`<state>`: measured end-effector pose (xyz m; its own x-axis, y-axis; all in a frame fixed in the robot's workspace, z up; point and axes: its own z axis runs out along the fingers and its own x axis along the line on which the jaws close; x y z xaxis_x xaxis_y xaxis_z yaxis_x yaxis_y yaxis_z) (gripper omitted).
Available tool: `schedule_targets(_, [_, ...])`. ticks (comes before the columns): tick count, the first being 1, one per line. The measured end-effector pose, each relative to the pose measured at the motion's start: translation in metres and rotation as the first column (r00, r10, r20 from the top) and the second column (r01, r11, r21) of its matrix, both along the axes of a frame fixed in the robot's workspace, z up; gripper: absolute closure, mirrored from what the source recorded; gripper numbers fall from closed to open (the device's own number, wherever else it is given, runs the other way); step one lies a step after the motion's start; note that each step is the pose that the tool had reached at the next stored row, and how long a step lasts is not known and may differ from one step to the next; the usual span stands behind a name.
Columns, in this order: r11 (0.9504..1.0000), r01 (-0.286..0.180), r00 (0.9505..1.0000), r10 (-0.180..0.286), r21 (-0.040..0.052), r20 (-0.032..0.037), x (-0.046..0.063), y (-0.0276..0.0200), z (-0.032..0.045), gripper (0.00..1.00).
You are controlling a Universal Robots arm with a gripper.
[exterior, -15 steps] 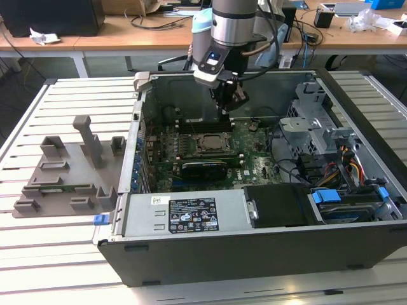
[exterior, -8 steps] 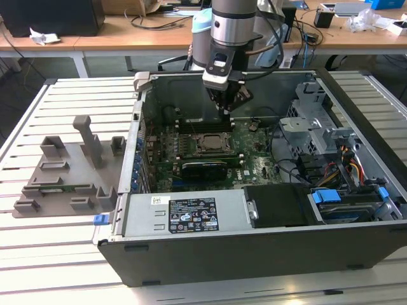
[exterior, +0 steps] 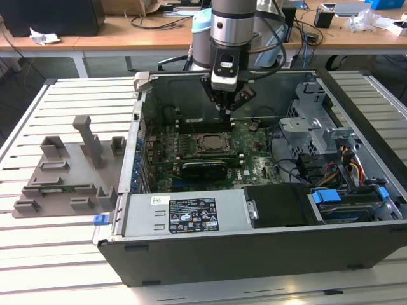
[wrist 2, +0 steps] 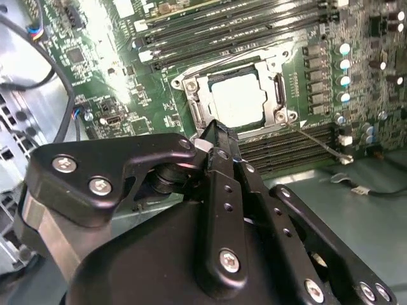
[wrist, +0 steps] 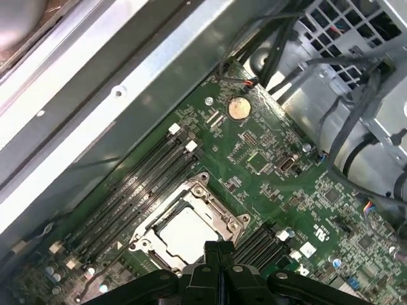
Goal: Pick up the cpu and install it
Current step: 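Install the first cpu locking lever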
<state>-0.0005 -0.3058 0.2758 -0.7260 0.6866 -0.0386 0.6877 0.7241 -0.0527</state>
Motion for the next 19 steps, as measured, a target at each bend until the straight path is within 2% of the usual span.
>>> schedule_targets(2, [0.9982,-0.060,0.9982,0.060,0.0000,0.0000,0.0000,0.0000,0.0000,0.89])
schedule_targets(5, [0.9911,-0.133,0.9911,0.133,-0.0001,0.0000,0.0000,0.0000,0.0000,0.89])
schedule_targets(9, [0.9819,-0.190,0.9819,0.190,-0.0001,0.0000,0.0000,0.0000,0.0000,0.89])
schedule_targets(11, [0.9727,-0.232,0.9727,0.232,-0.0001,0.0000,0.0000,0.0000,0.0000,0.89])
schedule_targets(13, [0.9612,-0.276,0.9612,0.276,-0.0001,0.0000,0.0000,0.0000,0.0000,0.89])
schedule_targets(14, [0.9580,-0.287,0.9580,0.287,-0.0001,0.0000,0.0000,0.0000,0.0000,0.89])
schedule_targets(16, [0.9465,-0.323,0.9465,0.323,-0.0001,0.0000,0.0000,0.0000,0.0000,0.89])
schedule_targets(17, [0.9431,-0.333,0.9431,0.333,-0.0001,0.0000,0.0000,0.0000,0.0000,0.89])
schedule_targets(18, [0.9367,-0.350,0.9367,0.350,-0.0001,0.0000,0.0000,0.0000,0.0000,0.89])
schedule_targets(19, [0.9265,-0.376,0.9265,0.376,-0.0001,0.0000,0.0000,0.0000,0.0000,0.89])
